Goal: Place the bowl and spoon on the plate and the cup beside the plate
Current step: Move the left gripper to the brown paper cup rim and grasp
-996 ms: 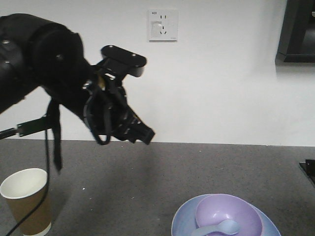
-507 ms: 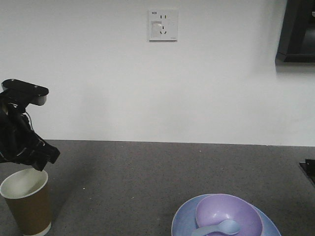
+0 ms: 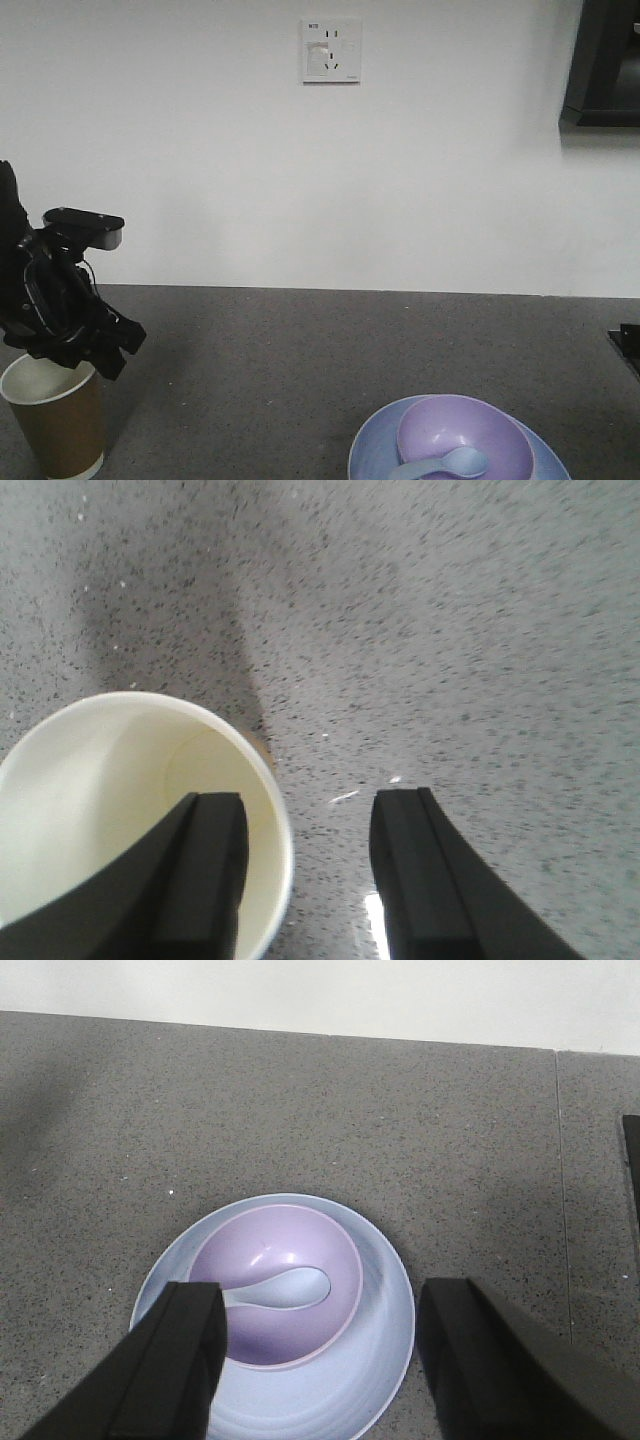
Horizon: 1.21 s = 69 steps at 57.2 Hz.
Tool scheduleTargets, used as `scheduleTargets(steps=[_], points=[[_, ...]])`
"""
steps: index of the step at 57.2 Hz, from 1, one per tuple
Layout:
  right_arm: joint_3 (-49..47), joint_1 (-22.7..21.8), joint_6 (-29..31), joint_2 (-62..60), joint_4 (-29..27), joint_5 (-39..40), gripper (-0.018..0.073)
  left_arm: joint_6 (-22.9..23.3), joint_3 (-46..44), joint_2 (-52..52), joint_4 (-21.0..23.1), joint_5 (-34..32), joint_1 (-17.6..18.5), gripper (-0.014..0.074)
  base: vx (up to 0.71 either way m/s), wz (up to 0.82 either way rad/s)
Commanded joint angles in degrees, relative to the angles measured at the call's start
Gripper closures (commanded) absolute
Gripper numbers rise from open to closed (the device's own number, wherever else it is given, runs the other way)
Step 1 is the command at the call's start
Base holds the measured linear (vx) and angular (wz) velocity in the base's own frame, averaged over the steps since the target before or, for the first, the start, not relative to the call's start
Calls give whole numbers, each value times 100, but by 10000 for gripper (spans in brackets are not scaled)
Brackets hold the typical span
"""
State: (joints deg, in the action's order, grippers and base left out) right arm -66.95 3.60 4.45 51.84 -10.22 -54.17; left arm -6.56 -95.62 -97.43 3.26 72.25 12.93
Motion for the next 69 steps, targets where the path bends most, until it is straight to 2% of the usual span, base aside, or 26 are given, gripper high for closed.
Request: scheduleTargets(steps=[1, 10, 21, 39, 45, 56, 69], points=[[-187, 0, -4, -39, -40, 396, 82, 49, -131, 180, -202, -192, -5, 165, 0, 0], [-187, 0, -4, -39, -40, 390, 82, 127, -131, 129, -326, -214, -5, 165, 0, 0], [-187, 0, -4, -39, -40, 396, 82, 104, -131, -36, -103, -228, -5, 165, 0, 0], [-187, 0, -24, -39, -47, 396, 82, 127, -131, -218, -117, -229, -5, 195, 0, 0], [-187, 0, -48, -39, -59, 391, 82, 170, -131, -248, -134, -223, -5, 278, 0, 0], [-187, 0, -48, -39, -59, 385, 82, 323, -131, -295, -438, -161, -5, 596, 0, 0], [-187, 0, -67, -39, -59, 373, 82, 323, -142, -244, -422, -142, -5, 603, 0, 0]])
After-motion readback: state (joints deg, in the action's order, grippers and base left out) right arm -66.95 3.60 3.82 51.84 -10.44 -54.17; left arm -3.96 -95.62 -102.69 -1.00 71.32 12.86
